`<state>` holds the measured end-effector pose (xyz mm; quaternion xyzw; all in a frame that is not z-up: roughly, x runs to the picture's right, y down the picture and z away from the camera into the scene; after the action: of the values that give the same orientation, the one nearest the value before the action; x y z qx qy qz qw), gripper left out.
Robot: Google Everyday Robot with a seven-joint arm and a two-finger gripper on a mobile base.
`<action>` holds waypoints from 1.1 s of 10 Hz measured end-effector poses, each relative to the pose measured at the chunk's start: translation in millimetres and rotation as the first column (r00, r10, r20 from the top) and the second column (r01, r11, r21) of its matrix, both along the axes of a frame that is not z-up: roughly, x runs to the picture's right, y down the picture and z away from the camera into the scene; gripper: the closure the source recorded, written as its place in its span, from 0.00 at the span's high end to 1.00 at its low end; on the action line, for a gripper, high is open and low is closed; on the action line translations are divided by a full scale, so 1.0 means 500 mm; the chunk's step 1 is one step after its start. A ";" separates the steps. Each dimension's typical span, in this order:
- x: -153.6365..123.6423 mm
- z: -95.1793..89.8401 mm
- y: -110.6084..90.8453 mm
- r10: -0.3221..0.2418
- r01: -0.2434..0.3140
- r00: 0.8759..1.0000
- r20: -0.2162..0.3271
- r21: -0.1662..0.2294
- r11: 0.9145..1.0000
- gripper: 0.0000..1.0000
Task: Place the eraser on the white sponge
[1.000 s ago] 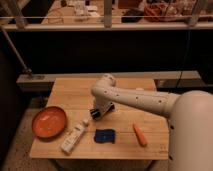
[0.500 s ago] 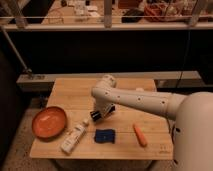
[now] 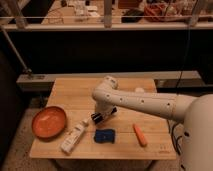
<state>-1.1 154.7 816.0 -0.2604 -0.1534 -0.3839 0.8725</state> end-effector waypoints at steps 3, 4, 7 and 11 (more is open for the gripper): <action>0.012 -0.014 0.010 -0.020 0.020 1.000 0.006 -0.004 1.000 0.09; 0.017 -0.019 0.012 -0.027 0.027 1.000 0.007 -0.003 1.000 0.09; 0.024 -0.034 0.020 -0.050 0.051 0.999 0.016 -0.002 0.999 0.09; 0.032 -0.051 0.034 -0.084 0.084 0.996 0.024 -0.007 0.996 0.09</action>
<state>15.0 171.8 790.5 -0.2656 -0.1542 -0.4226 0.8527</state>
